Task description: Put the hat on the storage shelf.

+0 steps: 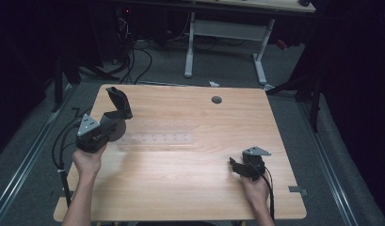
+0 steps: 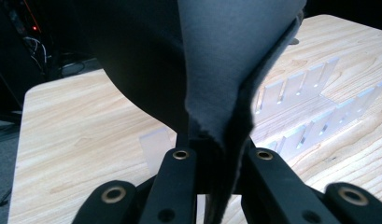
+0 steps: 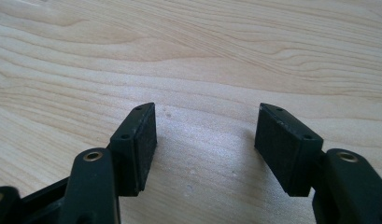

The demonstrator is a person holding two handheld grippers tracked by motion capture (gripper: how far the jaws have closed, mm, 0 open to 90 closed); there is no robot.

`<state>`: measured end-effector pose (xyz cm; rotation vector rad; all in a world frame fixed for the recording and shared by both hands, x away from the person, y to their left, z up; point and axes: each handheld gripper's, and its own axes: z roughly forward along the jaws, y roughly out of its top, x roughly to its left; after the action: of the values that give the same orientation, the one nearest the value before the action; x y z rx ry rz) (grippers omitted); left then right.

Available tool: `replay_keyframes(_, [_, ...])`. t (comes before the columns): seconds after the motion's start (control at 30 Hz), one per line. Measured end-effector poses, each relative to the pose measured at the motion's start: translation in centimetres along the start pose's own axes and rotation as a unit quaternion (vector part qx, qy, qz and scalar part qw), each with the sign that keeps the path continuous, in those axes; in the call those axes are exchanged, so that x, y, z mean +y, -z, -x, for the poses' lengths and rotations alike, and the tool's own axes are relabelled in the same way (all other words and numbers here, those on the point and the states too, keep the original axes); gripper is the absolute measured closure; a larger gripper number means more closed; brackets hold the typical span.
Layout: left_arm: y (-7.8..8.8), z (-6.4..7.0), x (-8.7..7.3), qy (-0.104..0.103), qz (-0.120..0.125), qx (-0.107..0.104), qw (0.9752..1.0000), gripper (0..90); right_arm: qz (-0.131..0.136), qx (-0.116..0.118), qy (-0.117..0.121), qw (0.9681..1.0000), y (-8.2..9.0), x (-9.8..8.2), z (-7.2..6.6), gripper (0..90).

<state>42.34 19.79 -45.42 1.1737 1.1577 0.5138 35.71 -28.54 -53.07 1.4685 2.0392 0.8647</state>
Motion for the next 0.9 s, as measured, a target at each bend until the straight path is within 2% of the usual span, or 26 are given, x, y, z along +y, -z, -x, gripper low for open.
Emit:
replay_keyframes(0.43, [-0.5,-0.6,-1.7,0.008,-0.015,0.009,0.9998,85.5,0.0,0.0,-0.001,1.0,0.0,0.0,0.0,39.0])
replay_keyframes(0.57, [-0.2,-0.7,-2.1,0.02,-0.009,0.009,0.9997,84.8,0.0,0.0,-0.001,1.0,0.0,0.0,0.0,39.0])
replay_keyframes(0.8, [0.0,-0.9,-1.9,0.039,-0.017,0.012,0.999,79.4,0.0,0.0,-0.001,1.0,0.0,0.0,0.0,39.0])
replay_keyframes(0.9, [0.1,-0.9,-1.8,0.053,-0.025,0.012,0.9982,71.8,0.0,0.0,-0.001,1.0,0.0,0.0,0.0,39.0])
